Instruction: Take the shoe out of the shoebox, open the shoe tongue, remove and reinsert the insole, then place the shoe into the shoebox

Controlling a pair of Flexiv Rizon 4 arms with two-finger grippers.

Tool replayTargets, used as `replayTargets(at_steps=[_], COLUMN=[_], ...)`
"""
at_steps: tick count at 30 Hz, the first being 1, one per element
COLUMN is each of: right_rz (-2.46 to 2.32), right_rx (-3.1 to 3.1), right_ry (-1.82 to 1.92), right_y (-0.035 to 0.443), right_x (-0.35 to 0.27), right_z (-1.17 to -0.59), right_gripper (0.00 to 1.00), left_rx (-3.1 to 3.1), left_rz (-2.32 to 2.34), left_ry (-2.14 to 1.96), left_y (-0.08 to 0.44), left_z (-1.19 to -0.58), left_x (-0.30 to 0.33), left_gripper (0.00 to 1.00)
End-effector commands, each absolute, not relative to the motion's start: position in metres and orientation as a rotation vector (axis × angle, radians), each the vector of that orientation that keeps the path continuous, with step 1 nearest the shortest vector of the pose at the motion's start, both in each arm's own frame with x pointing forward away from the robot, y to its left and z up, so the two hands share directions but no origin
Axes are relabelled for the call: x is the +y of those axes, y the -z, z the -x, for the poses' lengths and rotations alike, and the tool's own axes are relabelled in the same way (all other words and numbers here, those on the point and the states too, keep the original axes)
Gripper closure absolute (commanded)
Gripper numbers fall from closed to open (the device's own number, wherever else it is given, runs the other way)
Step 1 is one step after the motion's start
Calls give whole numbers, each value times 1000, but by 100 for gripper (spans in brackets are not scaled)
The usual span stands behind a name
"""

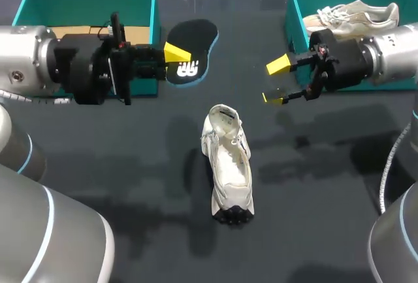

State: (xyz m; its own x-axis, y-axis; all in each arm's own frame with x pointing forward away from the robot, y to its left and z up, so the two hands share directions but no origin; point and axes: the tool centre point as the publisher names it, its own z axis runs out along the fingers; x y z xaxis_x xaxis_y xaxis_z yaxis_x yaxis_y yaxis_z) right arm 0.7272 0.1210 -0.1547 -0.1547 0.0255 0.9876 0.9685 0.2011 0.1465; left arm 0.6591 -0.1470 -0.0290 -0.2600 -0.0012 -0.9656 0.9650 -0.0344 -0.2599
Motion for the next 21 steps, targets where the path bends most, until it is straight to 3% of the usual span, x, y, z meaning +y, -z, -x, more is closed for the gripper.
replayTargets(at_steps=[1, 21], right_rz=[1009, 1049], right_rx=[-1396, -1320], right_ry=[1130, 1135], right_y=[155, 151], right_x=[136, 138], right_z=[-733, -733], right_gripper=[0, 0], left_rx=[1322, 1182], left_rz=[-1143, -1250], left_ry=[1324, 1166], left_y=[48, 70], left_z=[-659, -662], left_x=[-148, -148], left_gripper=[100, 100])
